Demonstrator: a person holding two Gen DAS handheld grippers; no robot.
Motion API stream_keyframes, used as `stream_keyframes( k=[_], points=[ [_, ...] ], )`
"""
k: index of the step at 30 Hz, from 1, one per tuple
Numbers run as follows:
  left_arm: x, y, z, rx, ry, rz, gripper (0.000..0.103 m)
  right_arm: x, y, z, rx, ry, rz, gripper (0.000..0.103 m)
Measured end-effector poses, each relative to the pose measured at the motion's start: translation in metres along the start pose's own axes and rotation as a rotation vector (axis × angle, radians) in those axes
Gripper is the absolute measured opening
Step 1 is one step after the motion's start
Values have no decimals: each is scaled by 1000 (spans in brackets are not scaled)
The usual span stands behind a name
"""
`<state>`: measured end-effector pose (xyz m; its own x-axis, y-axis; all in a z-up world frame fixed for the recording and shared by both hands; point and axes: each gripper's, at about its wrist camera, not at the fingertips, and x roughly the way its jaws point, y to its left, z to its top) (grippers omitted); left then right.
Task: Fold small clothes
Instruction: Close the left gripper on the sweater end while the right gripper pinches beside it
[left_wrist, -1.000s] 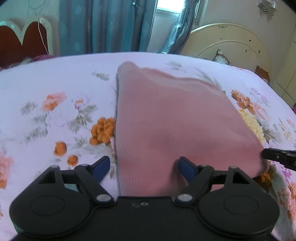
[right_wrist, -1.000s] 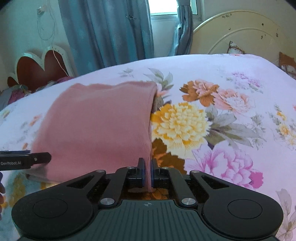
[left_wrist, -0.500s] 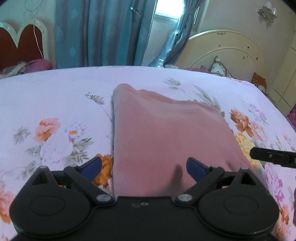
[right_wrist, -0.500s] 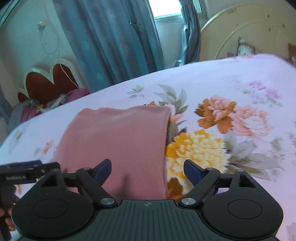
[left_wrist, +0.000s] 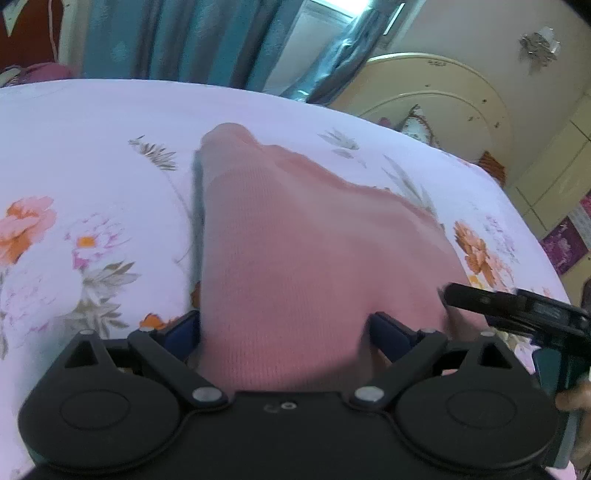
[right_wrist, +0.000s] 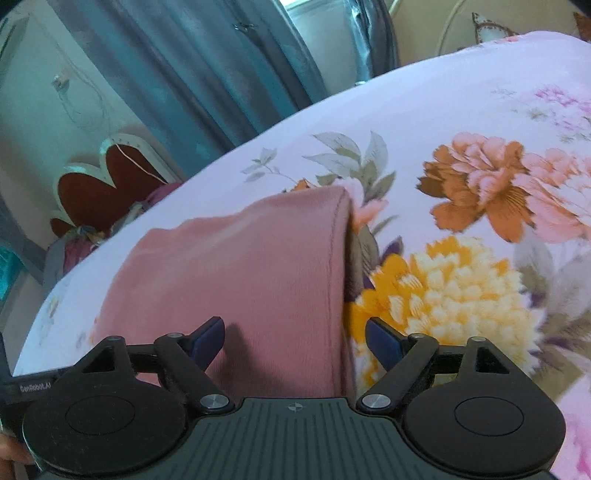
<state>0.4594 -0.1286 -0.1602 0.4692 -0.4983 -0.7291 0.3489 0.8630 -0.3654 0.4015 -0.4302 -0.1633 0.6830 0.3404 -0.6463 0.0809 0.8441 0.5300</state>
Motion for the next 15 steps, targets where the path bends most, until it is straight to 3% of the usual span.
stream_keyframes(
  k=[1,4,7,11,13,15],
  points=[
    [1,-1,0,7,-3,-12,85,4,-1,1,18,14,16,51],
    [-2,-3,2,-11,-16,-37,69,6,-3,1,28,22,33,46],
    [-5,-5,3,-12,-27,-39,60,8,-6,1,50,44,72,42],
    [-3,-9,5,-11,-35,-21,57,12,-1,0,27,32,45,32],
    [-8,-13,7,-14,-49,-7,42,12,5,0,34,50,59,26],
    [-17,-17,9,-6,-67,2,35,7,10,0,34,32,77,25]
  ],
)
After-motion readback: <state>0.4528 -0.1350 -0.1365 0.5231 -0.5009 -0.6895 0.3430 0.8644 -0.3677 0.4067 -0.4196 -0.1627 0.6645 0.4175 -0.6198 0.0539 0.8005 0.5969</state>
